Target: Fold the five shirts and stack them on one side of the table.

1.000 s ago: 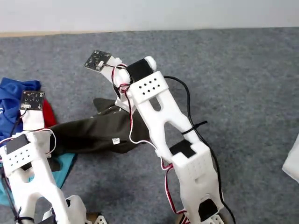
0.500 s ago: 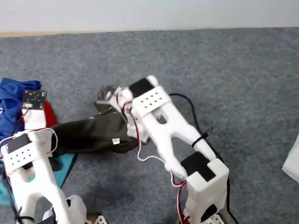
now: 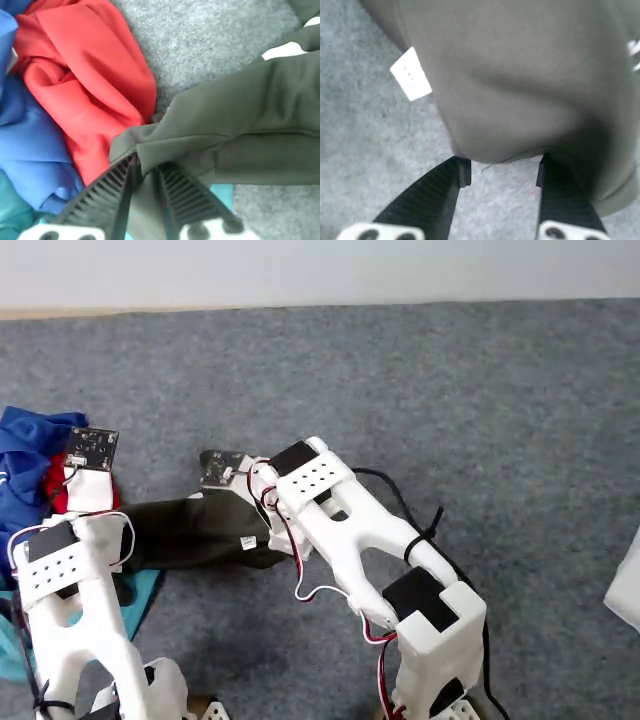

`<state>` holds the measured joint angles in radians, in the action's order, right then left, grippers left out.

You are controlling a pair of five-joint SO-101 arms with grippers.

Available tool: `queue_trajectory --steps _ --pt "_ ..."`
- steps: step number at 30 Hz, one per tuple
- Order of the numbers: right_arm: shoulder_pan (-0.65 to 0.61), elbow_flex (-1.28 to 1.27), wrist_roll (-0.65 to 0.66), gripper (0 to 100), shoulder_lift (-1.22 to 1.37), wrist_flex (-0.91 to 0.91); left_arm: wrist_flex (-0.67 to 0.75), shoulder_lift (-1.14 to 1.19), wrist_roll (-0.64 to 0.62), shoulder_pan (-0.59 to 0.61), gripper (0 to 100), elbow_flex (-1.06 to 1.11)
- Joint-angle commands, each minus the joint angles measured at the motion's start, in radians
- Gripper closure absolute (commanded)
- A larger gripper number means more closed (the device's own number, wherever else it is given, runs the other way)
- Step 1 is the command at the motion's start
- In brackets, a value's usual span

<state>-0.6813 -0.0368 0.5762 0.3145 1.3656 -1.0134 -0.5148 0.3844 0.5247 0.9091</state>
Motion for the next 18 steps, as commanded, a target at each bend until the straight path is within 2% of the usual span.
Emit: queue_trajectory --steps 1,11,18 --pt "-0.012 0.005 0.012 77.5 -0.03 -0.051 0.02 -0.014 -0.002 -0.006 100 -0.007" --pt "-0.005 0.012 0.012 78.1 0.084 -0.188 0.02 -0.014 -0.002 -0.005 100 -0.005" --pt "0.038 0.101 0.012 96.1 0.084 -0.176 0.02 -0.014 -0.002 -0.005 100 -0.005"
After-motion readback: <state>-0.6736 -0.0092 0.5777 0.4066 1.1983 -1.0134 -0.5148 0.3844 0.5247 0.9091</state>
